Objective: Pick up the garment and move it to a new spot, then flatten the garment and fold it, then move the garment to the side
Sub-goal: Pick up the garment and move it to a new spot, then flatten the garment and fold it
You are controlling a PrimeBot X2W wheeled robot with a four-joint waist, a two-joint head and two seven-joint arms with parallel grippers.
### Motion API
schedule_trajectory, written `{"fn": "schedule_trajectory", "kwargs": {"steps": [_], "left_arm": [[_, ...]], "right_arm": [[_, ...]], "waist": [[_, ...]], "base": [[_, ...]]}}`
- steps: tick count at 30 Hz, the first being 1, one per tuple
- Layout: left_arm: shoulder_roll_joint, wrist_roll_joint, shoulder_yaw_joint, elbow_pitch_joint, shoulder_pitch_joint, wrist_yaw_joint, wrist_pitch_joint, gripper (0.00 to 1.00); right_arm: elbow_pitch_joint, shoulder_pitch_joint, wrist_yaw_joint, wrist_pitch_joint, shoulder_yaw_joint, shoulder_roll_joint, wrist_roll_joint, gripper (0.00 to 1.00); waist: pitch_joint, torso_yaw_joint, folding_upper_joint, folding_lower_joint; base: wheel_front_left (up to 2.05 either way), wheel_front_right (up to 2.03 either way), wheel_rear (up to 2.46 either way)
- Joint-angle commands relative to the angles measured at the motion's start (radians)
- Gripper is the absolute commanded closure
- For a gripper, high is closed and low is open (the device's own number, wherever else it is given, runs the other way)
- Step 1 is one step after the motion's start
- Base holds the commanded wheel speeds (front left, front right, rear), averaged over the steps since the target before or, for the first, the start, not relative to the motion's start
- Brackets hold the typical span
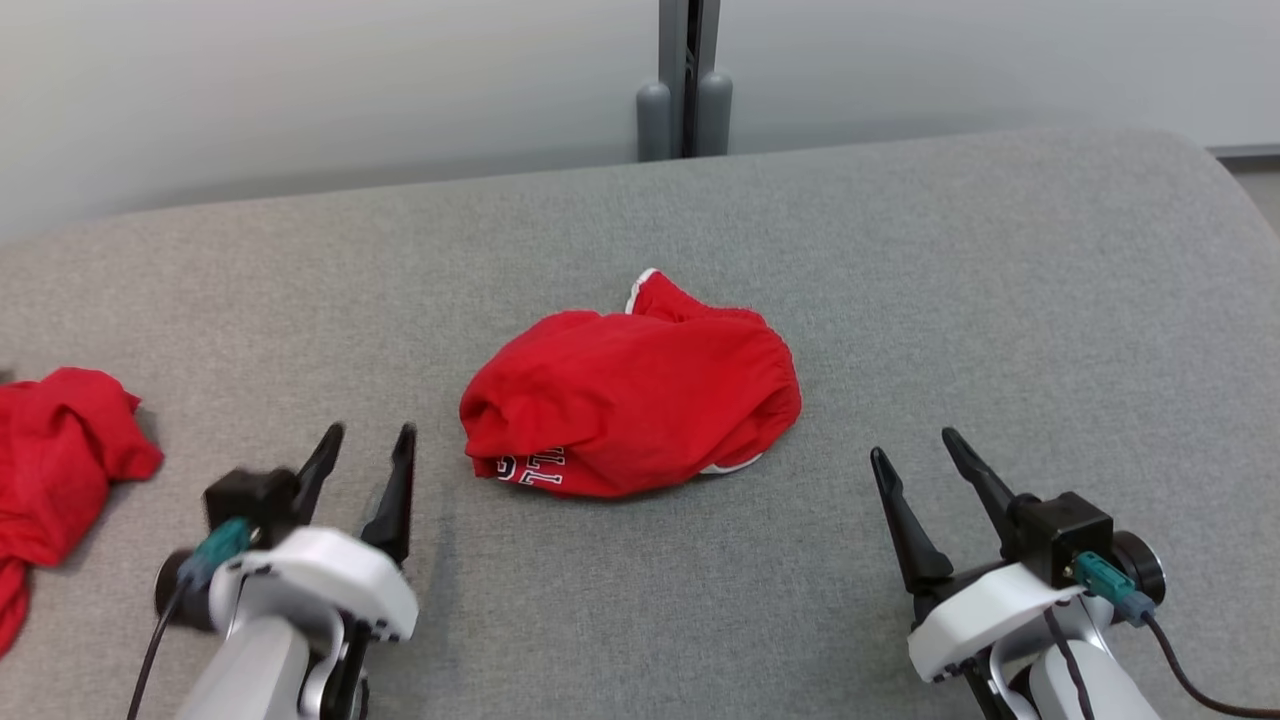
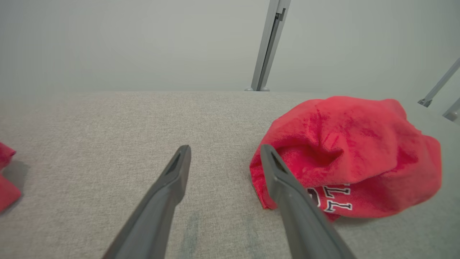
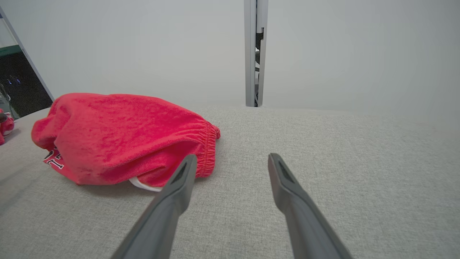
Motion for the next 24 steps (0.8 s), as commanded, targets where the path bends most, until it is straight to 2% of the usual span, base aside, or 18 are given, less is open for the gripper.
{"fn": "schedule_trajectory", "kwargs": {"steps": [1,6,14,20,24], "left_arm": [[-0.002,0.011,0.018,-0.013,0.025,0.007,-0.004,0.0],[-0.046,0.103,0.21,-0.151,0.207,0.02,-0.003,0.0],[-0.128,0.241,0.399,-0.309,0.404,-0.047,-0.003,0.0],[-0.148,0.279,0.418,-0.31,0.397,-0.086,-0.003,0.0],[-0.15,0.253,0.378,-0.307,0.355,-0.1,-0.003,0.0]], "right_arm": [[0.003,0.01,0.0,0.0,-0.003,-0.005,0.005,0.0],[0.016,0.034,0.0,0.0,0.005,-0.005,0.016,0.0],[0.037,0.047,0.0,0.0,0.014,-0.006,0.016,0.0],[0.049,0.006,0.0,0.0,0.005,-0.006,0.019,0.0],[0.076,-0.044,0.0,0.0,-0.014,-0.005,0.003,0.0]], "waist": [[-0.017,0.009,-0.0001,0.0],[-0.059,0.015,-0.0001,0.0],[-0.072,0.044,-0.0001,0.0],[-0.014,0.083,-0.0001,0.0],[0.044,0.118,-0.0001,0.0]], "base": [[0.0,0.0,0.0],[0.0,0.0,0.0],[0.0,0.0,0.0],[0.0,0.0,0.0],[0.0,0.0,0.0]]}}
